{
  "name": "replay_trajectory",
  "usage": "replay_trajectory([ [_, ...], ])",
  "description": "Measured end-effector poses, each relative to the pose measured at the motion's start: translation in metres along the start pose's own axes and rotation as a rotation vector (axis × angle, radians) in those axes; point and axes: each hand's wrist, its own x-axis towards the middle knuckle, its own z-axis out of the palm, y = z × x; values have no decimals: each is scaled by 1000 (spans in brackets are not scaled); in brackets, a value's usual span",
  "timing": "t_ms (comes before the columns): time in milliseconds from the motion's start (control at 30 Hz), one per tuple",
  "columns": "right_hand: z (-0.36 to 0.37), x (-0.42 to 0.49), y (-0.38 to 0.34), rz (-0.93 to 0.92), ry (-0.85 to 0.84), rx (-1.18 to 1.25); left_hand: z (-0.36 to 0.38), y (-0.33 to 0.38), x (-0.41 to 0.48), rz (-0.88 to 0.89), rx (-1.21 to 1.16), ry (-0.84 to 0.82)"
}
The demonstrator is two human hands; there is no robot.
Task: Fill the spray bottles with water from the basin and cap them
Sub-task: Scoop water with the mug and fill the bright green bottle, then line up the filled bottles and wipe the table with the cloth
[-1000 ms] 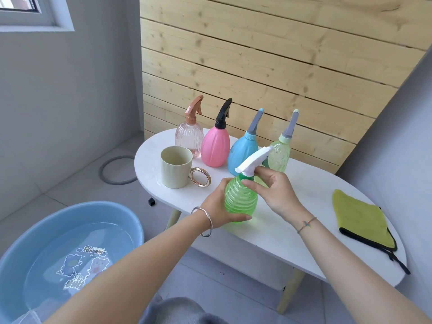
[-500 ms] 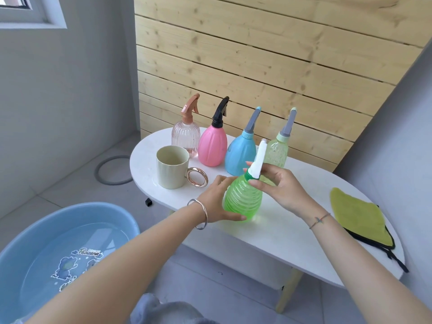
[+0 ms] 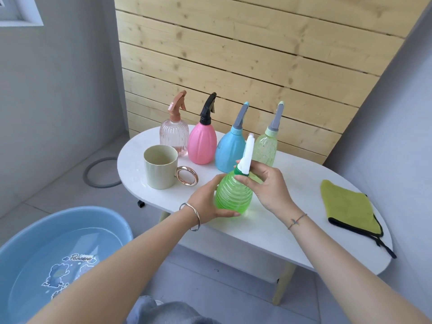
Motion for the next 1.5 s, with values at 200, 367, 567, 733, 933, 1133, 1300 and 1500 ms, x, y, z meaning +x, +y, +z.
replay_trajectory([
  [200,-38,-4,-14,-2,101,53,-3,31,17,30,88,-88],
  [367,-104,15,-30,-55,203,-58,-2,55,47,48,134,-147],
  [567,-152,40,-6,2,186,-157,12,65,74,22,143,-106],
  [733,-159,48,25,57,181,-174,30,61,79,32,112,-31],
  [933,-153,49,52,116,166,-113,45,54,76,58,86,21],
  [1133,-143,57,56,108,121,-84,51,51,77,59,69,54],
  [1300,-140,61,60,103,146,-36,50,52,77,52,61,54],
  [1500,-153,47,62,118,72,-209,57,54,71,23,23,104],
])
